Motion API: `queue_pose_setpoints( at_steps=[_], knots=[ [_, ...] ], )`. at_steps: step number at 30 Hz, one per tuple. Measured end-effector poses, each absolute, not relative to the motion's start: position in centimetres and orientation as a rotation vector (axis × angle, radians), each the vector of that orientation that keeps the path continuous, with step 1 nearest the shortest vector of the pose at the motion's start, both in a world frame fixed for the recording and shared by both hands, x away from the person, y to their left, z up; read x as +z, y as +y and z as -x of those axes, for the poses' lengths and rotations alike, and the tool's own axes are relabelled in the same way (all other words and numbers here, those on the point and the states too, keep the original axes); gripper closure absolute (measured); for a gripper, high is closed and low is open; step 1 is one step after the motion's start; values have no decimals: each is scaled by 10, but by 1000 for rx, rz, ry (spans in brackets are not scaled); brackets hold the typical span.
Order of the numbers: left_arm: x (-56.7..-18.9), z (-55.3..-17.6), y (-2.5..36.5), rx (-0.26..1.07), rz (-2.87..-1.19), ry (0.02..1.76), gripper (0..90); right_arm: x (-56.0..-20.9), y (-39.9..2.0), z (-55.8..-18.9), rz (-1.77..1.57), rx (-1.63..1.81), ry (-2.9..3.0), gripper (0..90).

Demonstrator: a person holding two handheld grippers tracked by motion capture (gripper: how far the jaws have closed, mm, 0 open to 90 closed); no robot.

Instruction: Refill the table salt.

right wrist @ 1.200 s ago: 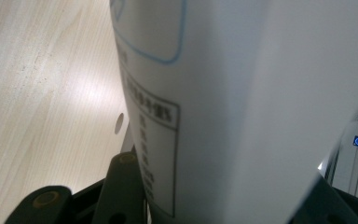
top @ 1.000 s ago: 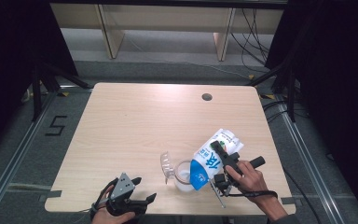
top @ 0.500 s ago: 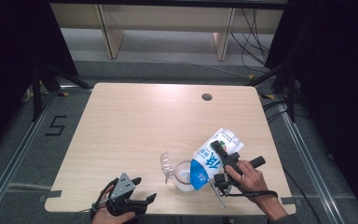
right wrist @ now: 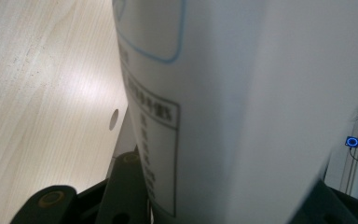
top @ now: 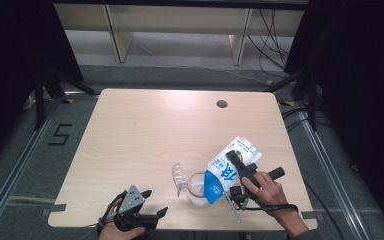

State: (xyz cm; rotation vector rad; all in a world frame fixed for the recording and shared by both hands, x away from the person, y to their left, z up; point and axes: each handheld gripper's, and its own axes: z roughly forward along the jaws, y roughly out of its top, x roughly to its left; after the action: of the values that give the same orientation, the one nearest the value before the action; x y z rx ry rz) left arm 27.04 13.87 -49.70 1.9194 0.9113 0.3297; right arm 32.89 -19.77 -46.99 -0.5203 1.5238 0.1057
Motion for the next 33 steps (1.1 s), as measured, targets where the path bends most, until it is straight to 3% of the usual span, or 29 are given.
queue_pose_setpoints(
  at_steps=[33],
  knots=[
    [-497, -271, 140, 342, -1930, 891, 222, -470, -197, -328, 524, 96, 1525, 669]
  ],
)
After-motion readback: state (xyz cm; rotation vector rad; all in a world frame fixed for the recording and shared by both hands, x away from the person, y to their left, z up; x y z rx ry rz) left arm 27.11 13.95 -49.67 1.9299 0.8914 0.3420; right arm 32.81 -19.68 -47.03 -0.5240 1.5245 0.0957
